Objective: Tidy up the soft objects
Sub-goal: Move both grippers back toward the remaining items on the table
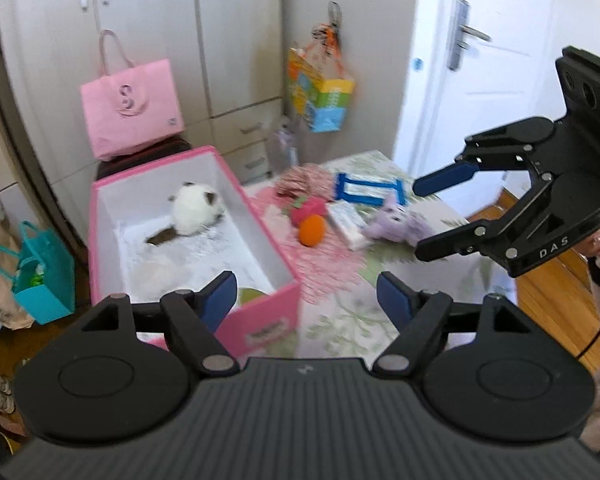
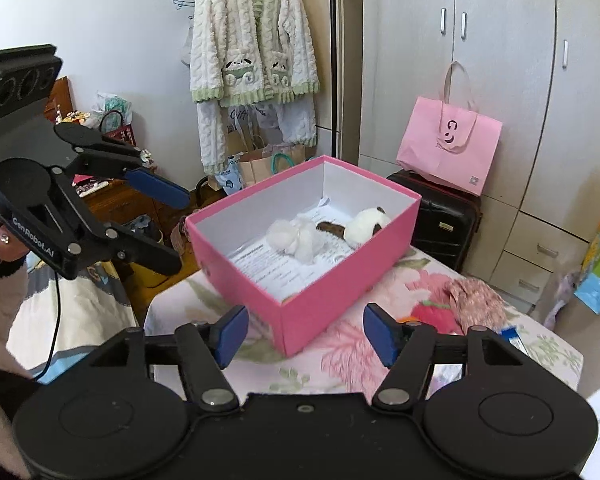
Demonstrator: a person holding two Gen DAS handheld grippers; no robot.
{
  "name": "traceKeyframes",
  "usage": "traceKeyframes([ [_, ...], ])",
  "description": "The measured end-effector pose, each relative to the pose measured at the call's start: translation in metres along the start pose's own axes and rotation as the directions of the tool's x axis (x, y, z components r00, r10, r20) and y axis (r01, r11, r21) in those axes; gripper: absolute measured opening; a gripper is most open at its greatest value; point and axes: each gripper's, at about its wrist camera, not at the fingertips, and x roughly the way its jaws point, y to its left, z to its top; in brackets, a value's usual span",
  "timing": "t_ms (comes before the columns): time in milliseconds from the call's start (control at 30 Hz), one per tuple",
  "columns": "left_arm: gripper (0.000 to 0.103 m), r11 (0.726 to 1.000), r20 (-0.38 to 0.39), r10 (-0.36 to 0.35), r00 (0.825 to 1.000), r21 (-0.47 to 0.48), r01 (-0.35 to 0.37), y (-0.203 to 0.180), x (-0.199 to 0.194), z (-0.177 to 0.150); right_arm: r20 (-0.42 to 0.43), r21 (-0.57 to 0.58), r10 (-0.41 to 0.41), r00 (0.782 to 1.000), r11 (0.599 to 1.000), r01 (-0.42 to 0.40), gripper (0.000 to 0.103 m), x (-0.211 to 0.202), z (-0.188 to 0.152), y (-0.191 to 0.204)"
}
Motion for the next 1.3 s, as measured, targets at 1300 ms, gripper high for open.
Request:
traceKeyframes([
  [1300,0.076,0.997,0.05,0.047,0.998,-0.069,-0.043,-0.07,0.176,-0.012,0.025,0.204,-0.199,0.98,0.96,0.19,0.07,0.102,-0.143,-0.075],
])
